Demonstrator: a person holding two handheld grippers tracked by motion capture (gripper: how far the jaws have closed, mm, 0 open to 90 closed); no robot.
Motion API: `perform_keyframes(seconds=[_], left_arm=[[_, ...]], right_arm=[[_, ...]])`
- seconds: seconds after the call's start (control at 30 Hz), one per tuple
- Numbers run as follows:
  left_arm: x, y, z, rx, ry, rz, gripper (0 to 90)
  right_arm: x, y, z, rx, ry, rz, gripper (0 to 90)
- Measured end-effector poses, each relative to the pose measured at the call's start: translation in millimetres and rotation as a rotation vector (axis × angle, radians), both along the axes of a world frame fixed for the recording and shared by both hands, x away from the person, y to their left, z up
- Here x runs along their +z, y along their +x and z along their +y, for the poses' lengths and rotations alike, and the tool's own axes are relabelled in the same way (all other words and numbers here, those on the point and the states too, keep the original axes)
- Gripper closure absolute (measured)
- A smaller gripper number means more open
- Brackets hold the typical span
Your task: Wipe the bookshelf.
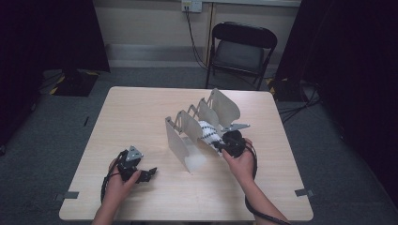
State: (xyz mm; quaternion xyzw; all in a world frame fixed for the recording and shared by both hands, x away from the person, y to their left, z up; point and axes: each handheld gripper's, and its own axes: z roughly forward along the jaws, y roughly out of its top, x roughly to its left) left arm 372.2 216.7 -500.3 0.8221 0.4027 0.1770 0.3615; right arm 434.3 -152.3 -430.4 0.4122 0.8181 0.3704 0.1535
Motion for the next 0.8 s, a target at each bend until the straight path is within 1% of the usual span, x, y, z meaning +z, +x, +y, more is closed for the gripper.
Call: perform_keyframes(seconds=[0.07, 0.13, 0.17, 0.27, 0.33, 0.4, 0.43, 0.5, 0.63, 0.73, 0.8], left_arm=[[0.0, 0.0, 0.0, 0.000, 0.000, 0.000, 13.2], [0.0, -0.1, 0.0, 0.000, 0.000, 0.000, 13.2], [0.0, -0.1, 0.0, 0.000, 0.000, 0.000, 13.2], [0.0, 0.0, 0.0, 0.000, 0.000, 0.000, 13.2], [0.0, 0.0, 0.0, 0.000, 0.000, 0.000, 13.2], [0.0, 0.0, 0.0, 0.000, 0.000, 0.000, 13.2], [0.0, 0.0, 0.0, 0.000, 0.000, 0.000, 13.1], [0.0, 0.0, 0.0, 0.000, 0.000, 0.000, 13.2], [0.0, 0.0, 0.0, 0.000, 0.000, 0.000, 13.1], [0.0, 0.0, 0.0, 0.000, 0.000, 0.000, 13.2], [0.0, 0.0, 0.0, 0.000, 0.000, 0.000, 13.2]], right_arm=[[11.4, -1.2, -1.8, 0.001, 0.020, -0.019, 81.6], [25.1, -2.0, -2.6, -0.004, 0.035, -0.052, 81.6], [32.3, -1.8, -2.7, -0.011, 0.046, -0.065, 81.6], [53.3, 2.5, -3.9, -0.040, 0.088, -0.122, 81.5], [60.2, 6.7, -4.2, -0.050, 0.120, -0.132, 81.5], [63.2, 11.7, -3.4, -0.063, 0.118, -0.138, 81.4], [62.0, 14.2, -3.0, -0.069, 0.113, -0.138, 81.4], [54.7, 17.9, -2.2, -0.086, 0.105, -0.119, 81.4], [30.8, 19.7, -2.1, -0.093, 0.079, -0.075, 81.4], [14.9, 19.4, -2.2, -0.092, 0.055, -0.045, 81.4], [5.2, 19.3, -2.8, -0.095, 0.048, -0.028, 81.4]])
